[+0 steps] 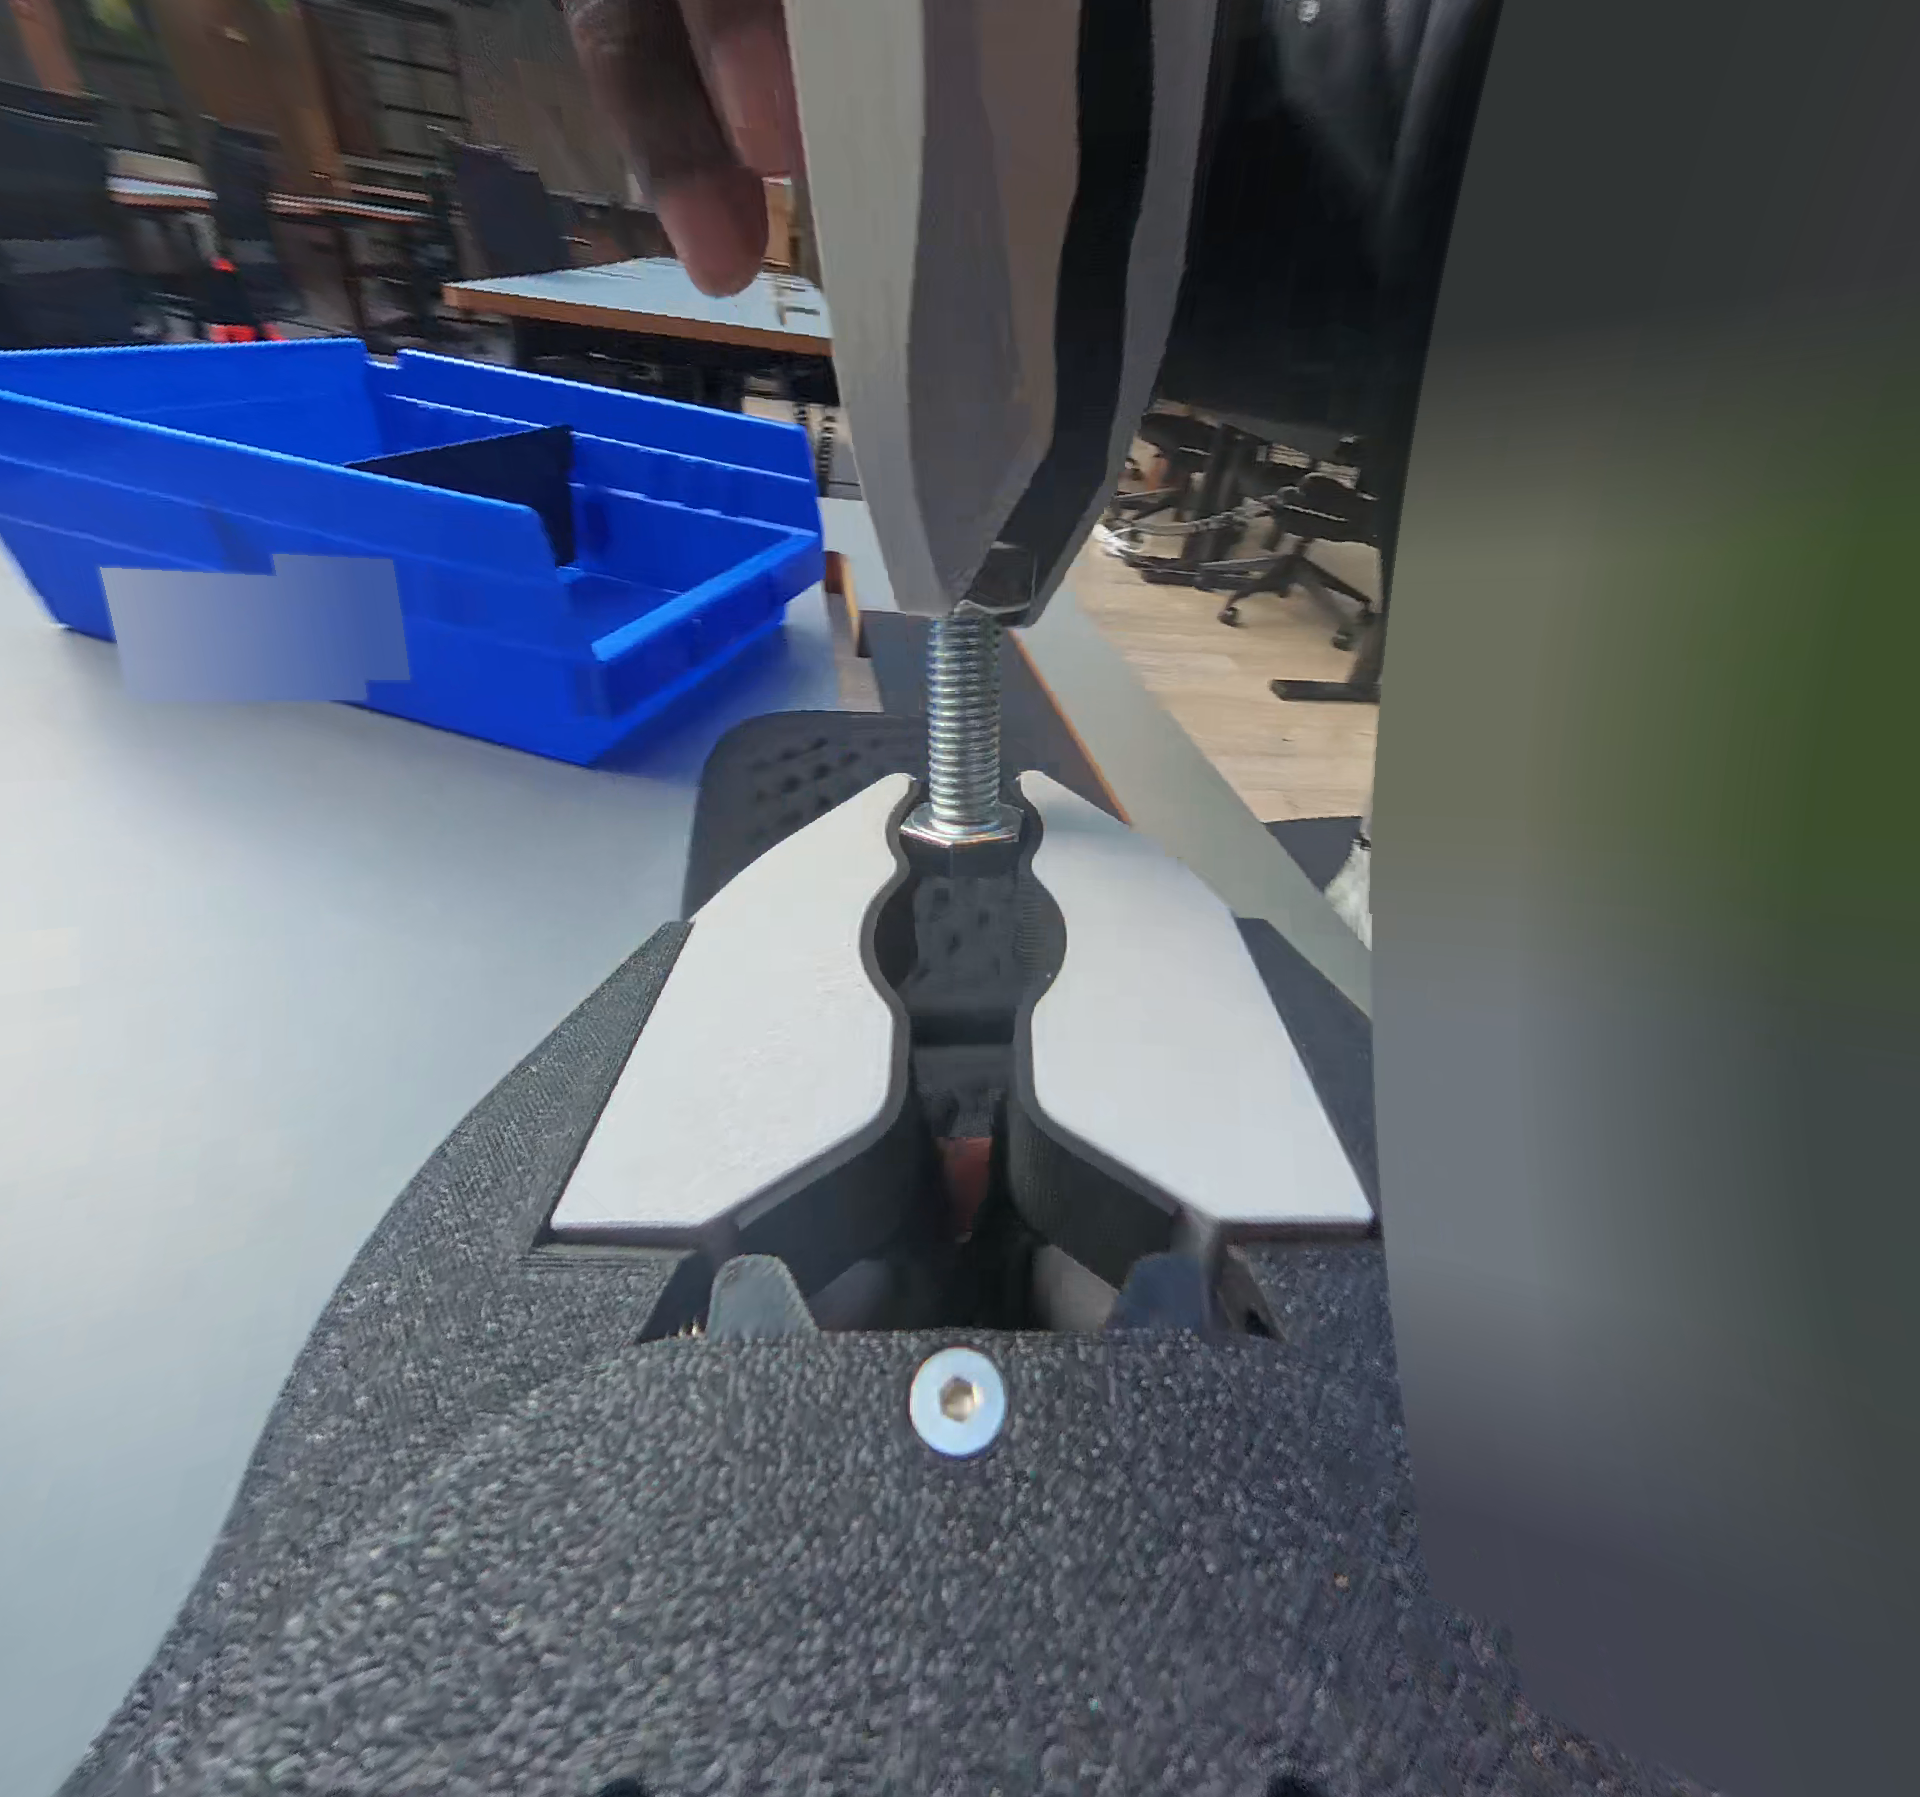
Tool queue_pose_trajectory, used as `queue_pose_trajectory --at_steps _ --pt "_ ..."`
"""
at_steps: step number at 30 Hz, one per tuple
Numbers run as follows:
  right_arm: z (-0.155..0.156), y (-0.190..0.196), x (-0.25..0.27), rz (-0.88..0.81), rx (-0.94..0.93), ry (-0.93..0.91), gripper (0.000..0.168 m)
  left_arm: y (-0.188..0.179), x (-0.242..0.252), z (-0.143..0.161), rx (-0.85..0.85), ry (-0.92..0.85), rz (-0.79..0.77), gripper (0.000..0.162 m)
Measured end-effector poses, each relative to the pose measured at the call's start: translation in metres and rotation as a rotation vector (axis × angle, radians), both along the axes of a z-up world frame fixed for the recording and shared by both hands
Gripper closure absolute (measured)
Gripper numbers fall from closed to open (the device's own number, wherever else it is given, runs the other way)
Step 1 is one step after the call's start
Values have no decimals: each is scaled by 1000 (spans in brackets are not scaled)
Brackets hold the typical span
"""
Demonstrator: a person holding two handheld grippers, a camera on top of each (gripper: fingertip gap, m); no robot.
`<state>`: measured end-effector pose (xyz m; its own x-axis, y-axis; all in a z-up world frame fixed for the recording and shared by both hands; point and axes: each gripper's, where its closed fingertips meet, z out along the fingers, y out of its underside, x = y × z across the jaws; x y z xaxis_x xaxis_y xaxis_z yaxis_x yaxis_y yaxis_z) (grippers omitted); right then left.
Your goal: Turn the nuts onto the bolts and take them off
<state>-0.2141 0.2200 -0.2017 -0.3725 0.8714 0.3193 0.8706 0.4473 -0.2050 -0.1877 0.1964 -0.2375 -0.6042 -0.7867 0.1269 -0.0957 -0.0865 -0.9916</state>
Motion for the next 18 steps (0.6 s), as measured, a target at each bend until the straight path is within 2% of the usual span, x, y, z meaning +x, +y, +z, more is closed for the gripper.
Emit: queue_pose_trajectory --at_steps 4,10,14,16,18 --pt "6 -8 -9 112 70 52 151 -11 -15 8 -62 -29 -187 148" --pt "10 -11 -17 169 87 144 151 -17 -28 14 -121 -50 -328 148" --pt "7 -9 -16 153 65 168 151 -18 -26 11 -114 -35 -320 148" --pt "6 -7 -13 90 23 168 150 -15 -22 9 -105 -31 -273 148" --pt "7 -2 -10 -20 -27 183 130 -13 -20 10 -90 -46 -223 148"
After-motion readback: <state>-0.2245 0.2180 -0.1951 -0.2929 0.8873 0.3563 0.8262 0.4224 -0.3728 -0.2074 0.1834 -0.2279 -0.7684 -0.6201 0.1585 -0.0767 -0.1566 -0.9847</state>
